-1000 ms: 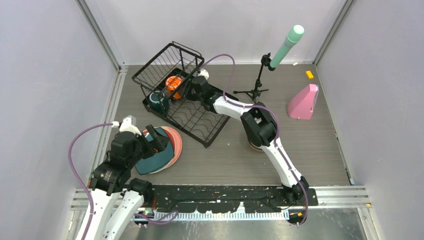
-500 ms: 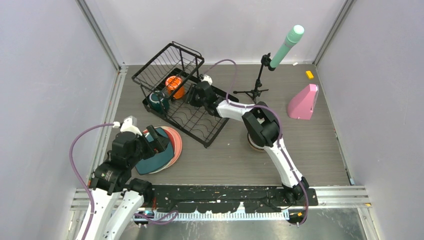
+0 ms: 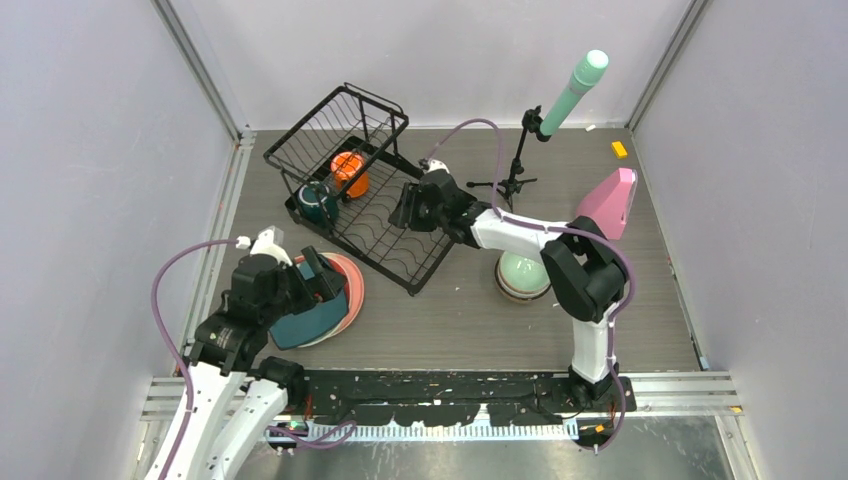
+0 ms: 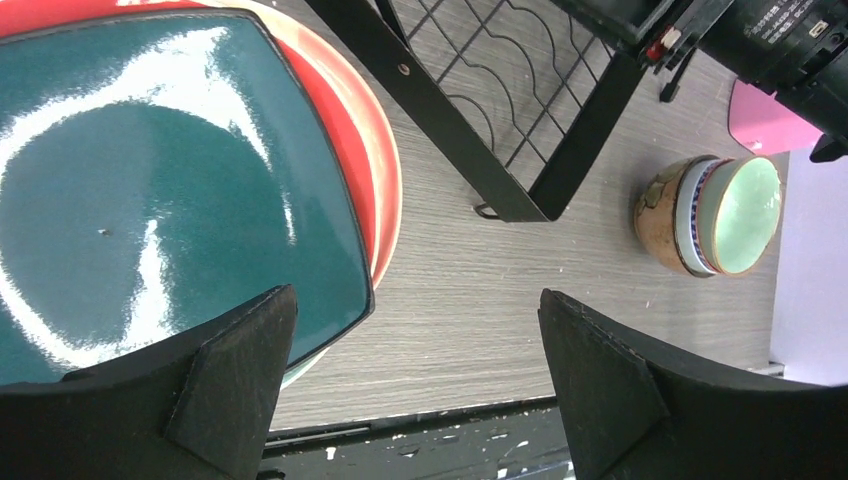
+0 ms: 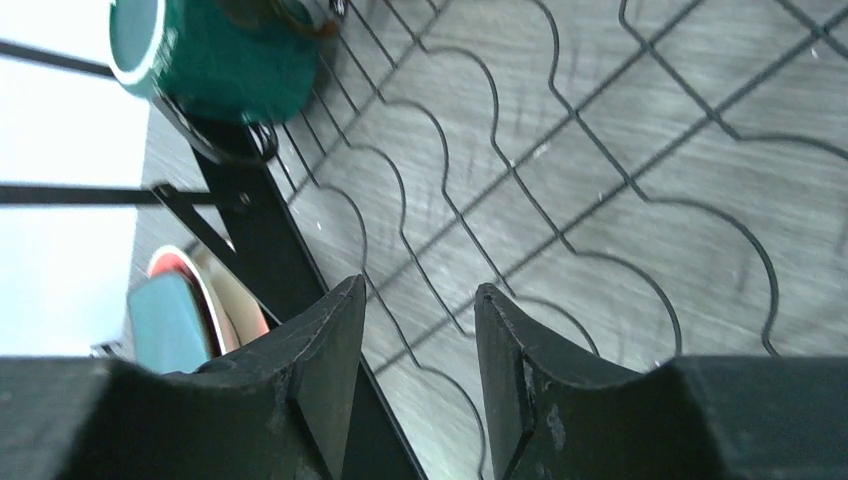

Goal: Load the mixed dishes into the dish rack
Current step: Move the dish rack to the center of the board.

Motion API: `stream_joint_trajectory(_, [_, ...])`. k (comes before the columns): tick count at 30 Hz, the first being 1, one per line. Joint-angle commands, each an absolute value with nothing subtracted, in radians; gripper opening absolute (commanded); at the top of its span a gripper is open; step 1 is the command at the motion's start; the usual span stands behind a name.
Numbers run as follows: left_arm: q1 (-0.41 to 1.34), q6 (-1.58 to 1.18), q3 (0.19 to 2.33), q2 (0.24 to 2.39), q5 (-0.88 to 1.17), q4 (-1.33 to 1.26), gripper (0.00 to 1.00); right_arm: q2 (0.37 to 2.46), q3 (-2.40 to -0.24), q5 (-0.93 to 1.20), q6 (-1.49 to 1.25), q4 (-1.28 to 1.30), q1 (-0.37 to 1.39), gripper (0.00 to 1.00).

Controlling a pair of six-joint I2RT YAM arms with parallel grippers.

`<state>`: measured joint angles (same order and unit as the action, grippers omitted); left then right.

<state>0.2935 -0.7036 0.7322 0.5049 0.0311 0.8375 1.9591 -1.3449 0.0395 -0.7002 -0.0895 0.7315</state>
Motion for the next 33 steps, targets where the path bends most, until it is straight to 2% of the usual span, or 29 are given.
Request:
stream_joint_trajectory(1, [0.293, -0.737, 0.73, 0.518, 0.091, 0.773, 0.93, 1.875, -1.304, 0.096, -0.585, 0.052, 0.735, 0.5])
stream_joint_trajectory(7, [0.293, -0.762, 0.75, 0.514, 0.104, 0.772, 0.92, 1.839, -1.242, 0.158, -0.507, 0.173, 0.736, 0.51])
stream_joint_trajectory(21, [0.294, -0.742, 0.731, 0.513, 0.113, 0.783, 0.95, 1.727, -1.027, 0.104, -0.5, 0.211, 0.795, 0.53])
stream_joint_trajectory(33, [0.293, -0.739, 0.704, 0.523, 0.145, 0.763, 0.95, 1.723, -0.98, 0.005, -0.503, 0.309, 0.841, 0.54])
